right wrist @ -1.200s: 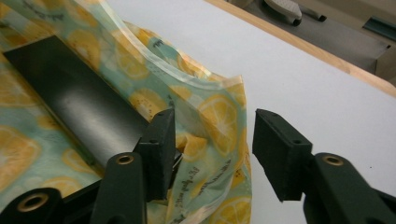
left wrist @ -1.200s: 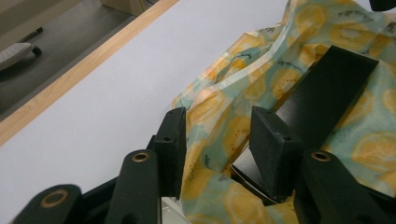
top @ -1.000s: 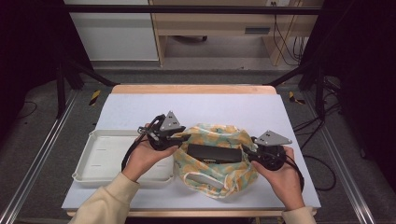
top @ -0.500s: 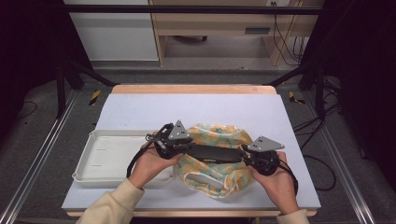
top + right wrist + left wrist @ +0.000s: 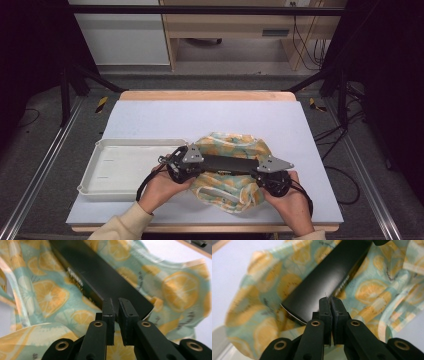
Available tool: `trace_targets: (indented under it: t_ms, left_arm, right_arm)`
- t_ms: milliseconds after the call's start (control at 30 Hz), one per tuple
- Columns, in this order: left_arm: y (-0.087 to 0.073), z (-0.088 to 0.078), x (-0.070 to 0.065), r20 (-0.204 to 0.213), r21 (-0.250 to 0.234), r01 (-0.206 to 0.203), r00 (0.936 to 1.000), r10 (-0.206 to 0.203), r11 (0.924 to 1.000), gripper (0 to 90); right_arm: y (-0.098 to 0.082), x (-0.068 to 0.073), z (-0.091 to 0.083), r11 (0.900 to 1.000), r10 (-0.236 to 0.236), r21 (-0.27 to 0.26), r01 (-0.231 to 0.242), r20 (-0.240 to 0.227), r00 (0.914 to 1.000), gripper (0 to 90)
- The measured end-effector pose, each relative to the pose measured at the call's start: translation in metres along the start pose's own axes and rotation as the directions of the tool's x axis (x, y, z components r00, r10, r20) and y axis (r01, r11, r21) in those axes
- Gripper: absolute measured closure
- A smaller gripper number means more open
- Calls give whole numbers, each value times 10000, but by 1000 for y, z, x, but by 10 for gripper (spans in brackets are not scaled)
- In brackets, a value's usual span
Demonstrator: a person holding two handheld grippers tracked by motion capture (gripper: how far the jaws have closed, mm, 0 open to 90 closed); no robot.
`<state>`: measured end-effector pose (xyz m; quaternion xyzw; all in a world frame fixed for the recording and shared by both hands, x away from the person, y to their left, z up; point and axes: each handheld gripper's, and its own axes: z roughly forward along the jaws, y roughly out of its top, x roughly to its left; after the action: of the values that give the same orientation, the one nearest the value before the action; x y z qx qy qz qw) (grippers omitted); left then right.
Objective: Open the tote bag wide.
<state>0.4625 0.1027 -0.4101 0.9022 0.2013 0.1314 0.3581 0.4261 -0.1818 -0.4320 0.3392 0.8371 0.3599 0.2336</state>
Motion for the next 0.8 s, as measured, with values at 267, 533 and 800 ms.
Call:
trace_targets:
  t_ms: [267,533,800]
  left_arm:
    - [-11,7,-7,183,165,92,9998,-95,9998,899]
    - [-19,11,-15,339,401,111,9993,-124,9991,900]
    - [-27,18,-24,462,644,154,9988,-184,9978,900]
  right_arm:
    - [-8,7,6,9996,-132,236,137,-188,9997,853]
    - [-18,7,7,9989,-33,468,44,-237,9997,900]
    - [-31,6,10,9973,104,723,-81,-324,9994,900]
